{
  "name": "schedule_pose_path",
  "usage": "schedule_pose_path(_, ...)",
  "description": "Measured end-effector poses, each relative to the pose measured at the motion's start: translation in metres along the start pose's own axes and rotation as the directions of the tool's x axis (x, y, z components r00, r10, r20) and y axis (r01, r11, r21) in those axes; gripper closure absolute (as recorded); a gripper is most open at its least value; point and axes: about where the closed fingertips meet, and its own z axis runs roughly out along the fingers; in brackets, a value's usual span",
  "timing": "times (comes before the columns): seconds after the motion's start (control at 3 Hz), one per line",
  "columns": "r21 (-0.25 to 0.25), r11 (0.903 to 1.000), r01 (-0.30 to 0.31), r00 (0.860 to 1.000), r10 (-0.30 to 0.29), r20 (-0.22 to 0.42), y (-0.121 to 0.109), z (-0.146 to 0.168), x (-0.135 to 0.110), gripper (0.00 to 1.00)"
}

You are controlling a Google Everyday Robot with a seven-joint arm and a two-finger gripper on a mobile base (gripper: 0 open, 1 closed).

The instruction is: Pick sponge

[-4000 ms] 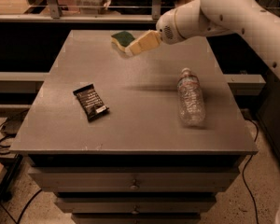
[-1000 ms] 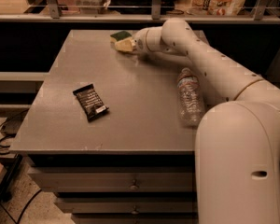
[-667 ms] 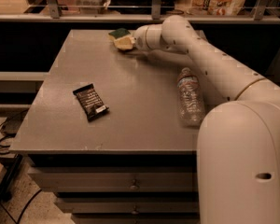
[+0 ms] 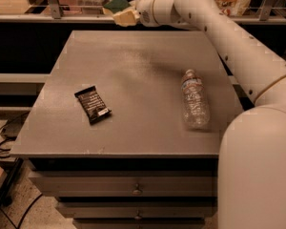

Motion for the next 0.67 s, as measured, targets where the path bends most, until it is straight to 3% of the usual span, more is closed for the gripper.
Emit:
schedule_pose_path(0.33, 0.008, 0.9926, 0.122, 0.992, -0.122, 0.04, 0.0064, -0.026, -0.0492, 1.0)
schedule_pose_path(0.67, 0.008, 0.9917, 0.128, 0.991, -0.128, 0.041, 0.0071, -0.0262, -0.0507, 1.0)
